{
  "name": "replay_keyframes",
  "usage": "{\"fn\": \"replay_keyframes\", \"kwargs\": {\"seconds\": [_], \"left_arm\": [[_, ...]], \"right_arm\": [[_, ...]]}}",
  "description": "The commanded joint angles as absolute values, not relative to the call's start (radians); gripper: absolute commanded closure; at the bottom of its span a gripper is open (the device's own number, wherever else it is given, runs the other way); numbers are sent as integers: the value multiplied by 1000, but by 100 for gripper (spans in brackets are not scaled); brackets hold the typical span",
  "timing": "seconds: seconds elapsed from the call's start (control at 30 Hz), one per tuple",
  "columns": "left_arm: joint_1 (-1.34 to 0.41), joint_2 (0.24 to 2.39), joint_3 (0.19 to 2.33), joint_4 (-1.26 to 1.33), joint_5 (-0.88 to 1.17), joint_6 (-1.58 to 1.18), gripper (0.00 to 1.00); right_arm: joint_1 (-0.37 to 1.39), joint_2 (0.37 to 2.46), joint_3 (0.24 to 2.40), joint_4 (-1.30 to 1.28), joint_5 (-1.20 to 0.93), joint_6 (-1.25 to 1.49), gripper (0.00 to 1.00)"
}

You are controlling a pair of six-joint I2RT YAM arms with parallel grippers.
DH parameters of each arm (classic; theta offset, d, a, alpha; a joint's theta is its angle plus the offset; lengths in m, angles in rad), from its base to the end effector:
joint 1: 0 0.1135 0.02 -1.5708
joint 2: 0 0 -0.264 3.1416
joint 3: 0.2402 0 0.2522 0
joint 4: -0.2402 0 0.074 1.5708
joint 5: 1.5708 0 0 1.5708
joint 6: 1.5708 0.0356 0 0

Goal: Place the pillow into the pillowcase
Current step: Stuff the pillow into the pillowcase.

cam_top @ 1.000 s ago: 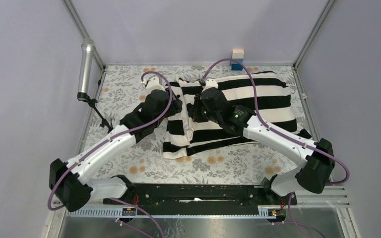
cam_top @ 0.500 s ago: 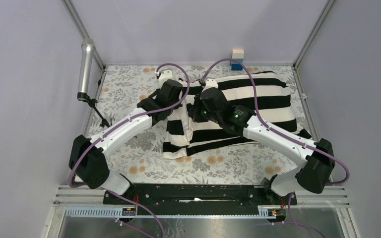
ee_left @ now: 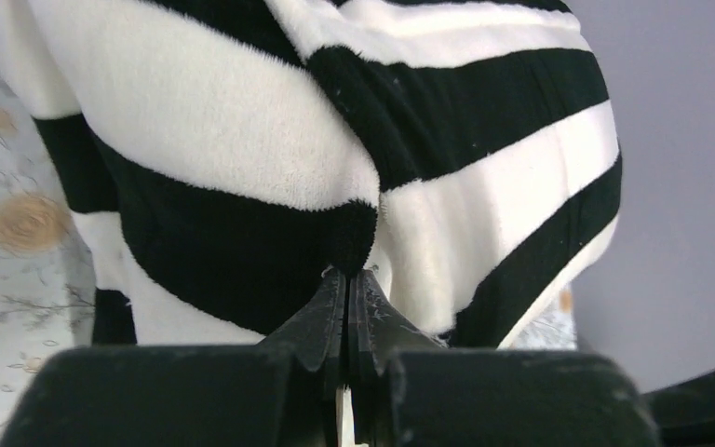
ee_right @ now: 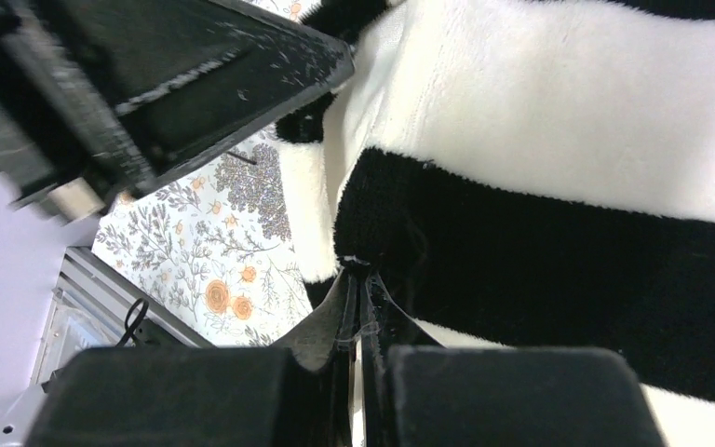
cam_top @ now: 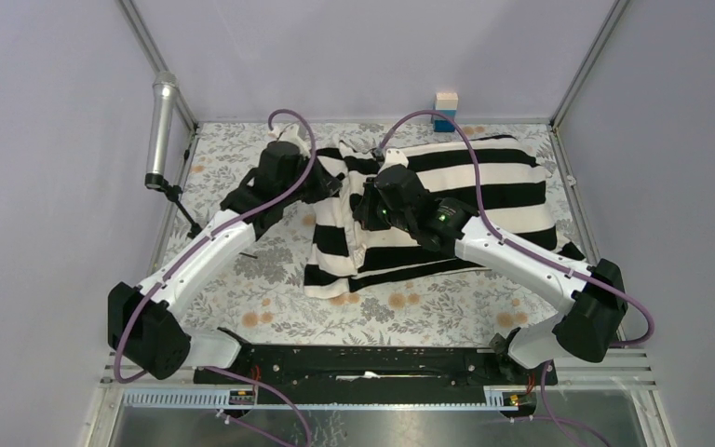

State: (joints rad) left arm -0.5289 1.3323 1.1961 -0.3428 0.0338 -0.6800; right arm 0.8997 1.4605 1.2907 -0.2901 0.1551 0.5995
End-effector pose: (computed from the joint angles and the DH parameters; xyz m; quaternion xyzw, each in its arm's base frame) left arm 0.2633 -0.1553 0.3457 -0.0557 0.8528 -0.3069 0.4189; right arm 0.2160 0.2631 0.3452 -0.0863 0.8437 0.3100 0.4297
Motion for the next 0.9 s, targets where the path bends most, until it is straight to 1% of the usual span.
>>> {"fn": "replay_keyframes", "kwargs": {"seconds": [0.0, 0.07, 0.2, 0.23, 0.3, 0.33, 0.37, 0.4, 0.53, 0.63, 0.73, 0.8, 0.87], "left_arm": [[-436, 1288, 1037, -12, 460, -875, 99], [-416, 1276, 1019, 31, 499, -886, 95], [-411, 1272, 1024, 74, 579, -883, 78], [-411, 1265, 1018, 85, 588, -883, 71], [-411, 1246, 1016, 74, 580, -875, 55], [-411, 1235, 1019, 59, 567, -862, 50], [-411, 1224, 1024, 36, 546, -848, 49], [-411, 1211, 1039, -12, 509, -825, 49], [-413, 1141, 1093, -279, 213, -734, 53], [-413, 1101, 1077, -402, 35, -720, 65], [-413, 1069, 985, -417, -35, -741, 79], [-412, 1066, 908, -383, -44, -757, 83], [-413, 1087, 816, -252, 39, -772, 86]], "right_arm": [[908, 1455, 1337, -209, 121, 614, 100], [908, 1451, 1328, -208, 123, 616, 100], [908, 1444, 1316, -204, 130, 620, 100], [908, 1443, 1315, -204, 130, 619, 100], [908, 1442, 1314, -203, 132, 619, 100], [908, 1439, 1315, -203, 133, 619, 100], [908, 1438, 1315, -203, 135, 617, 100], [908, 1438, 1316, -203, 134, 617, 100], [908, 1438, 1324, -204, 128, 616, 100], [908, 1444, 1342, -203, 115, 618, 100], [908, 1460, 1373, -204, 100, 615, 100], [908, 1470, 1388, -205, 89, 613, 100], [908, 1490, 1408, -204, 68, 612, 100]]}}
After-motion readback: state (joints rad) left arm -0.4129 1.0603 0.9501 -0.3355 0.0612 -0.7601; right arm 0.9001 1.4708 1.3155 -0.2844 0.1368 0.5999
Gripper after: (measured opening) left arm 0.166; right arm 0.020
